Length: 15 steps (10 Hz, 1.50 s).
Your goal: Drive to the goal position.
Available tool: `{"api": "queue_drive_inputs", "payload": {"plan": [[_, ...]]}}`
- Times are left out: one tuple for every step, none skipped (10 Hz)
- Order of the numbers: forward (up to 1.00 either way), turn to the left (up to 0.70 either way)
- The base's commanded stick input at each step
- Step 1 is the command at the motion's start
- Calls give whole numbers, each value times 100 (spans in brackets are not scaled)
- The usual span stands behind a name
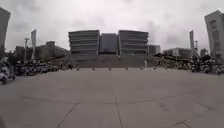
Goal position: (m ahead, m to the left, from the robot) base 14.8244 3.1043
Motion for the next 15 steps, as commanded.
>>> {"api": "queue_drive_inputs", "payload": {"plan": [[45,0],[45,0],[45,0],[45,0],[45,0],[45,0],[45,0],[45,0],[45,0],[45,0],[45,0],[45,0],[45,0],[45,0],[45,0]]}}
